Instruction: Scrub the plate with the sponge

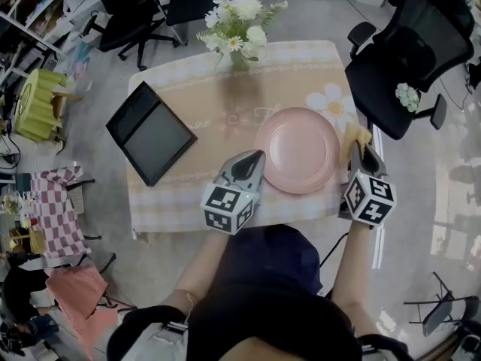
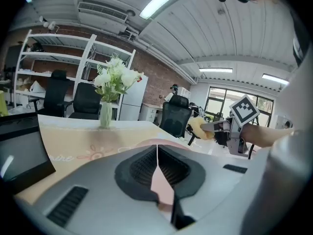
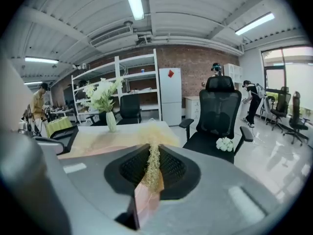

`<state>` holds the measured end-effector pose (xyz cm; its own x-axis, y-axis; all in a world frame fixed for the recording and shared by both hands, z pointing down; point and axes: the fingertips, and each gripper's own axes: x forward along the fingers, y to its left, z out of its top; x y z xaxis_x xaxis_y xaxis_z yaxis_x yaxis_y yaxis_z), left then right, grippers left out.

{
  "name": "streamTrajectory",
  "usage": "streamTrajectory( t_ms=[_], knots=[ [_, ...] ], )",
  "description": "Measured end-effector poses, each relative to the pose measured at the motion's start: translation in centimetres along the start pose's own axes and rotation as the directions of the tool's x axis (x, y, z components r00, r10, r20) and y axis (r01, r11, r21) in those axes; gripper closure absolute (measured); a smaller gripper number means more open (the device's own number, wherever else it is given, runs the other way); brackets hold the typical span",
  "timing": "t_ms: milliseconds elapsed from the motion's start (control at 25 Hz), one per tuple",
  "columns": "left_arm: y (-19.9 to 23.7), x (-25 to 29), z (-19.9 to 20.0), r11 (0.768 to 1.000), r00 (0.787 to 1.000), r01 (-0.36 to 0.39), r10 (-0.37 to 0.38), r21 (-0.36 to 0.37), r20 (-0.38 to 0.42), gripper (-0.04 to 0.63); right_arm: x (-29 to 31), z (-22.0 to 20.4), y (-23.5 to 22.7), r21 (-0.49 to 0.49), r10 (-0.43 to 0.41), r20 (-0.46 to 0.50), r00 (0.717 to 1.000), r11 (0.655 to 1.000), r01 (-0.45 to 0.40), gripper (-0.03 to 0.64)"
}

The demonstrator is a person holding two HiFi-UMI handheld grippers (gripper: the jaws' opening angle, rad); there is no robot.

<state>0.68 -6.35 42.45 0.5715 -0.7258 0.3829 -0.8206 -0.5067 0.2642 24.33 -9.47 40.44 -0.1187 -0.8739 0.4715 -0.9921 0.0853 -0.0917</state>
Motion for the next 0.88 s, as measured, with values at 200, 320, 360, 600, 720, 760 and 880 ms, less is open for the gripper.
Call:
streamTrajectory(
  t_ms=[200,320,360,600,720,760,880],
  knots=[
    [-0.3,-0.5,2.9,1.000,0.998,0.007,-0.009,0.030,0.060,0.580,-3.5,4.0,-1.1,0.018,-0.070,0.219,0.973,0.998,0.067,0.566],
    [-0.1,-0.9,4.1,0.999,0.996,0.003,-0.007,0.041,0.092,0.580,-5.3,5.1,-1.8,0.037,-0.120,0.306,0.945,0.993,0.114,0.566],
    [0.0,-1.1,4.6,0.999,0.995,0.002,-0.007,0.044,0.103,0.580,-5.9,5.2,-2.0,0.045,-0.136,0.325,0.936,0.991,0.128,0.566],
    [0.6,-2.3,6.7,0.998,0.983,-0.023,0.012,0.058,0.186,0.580,-9.3,5.6,-3.2,0.063,-0.199,0.416,0.887,0.980,0.190,0.566],
    [1.0,-2.6,7.4,0.997,0.975,-0.041,0.027,0.058,0.223,0.580,-10.1,5.1,-3.4,0.066,-0.211,0.426,0.880,0.977,0.202,0.566],
    [1.1,-2.5,7.5,0.997,0.973,-0.045,0.031,0.059,0.228,0.580,-10.1,4.8,-3.5,0.071,-0.214,0.421,0.881,0.976,0.204,0.566],
    [1.5,-2.3,7.7,0.996,0.972,-0.059,0.043,0.061,0.229,0.580,-10.1,3.9,-3.5,0.091,-0.221,0.395,0.892,0.975,0.201,0.569]
  ],
)
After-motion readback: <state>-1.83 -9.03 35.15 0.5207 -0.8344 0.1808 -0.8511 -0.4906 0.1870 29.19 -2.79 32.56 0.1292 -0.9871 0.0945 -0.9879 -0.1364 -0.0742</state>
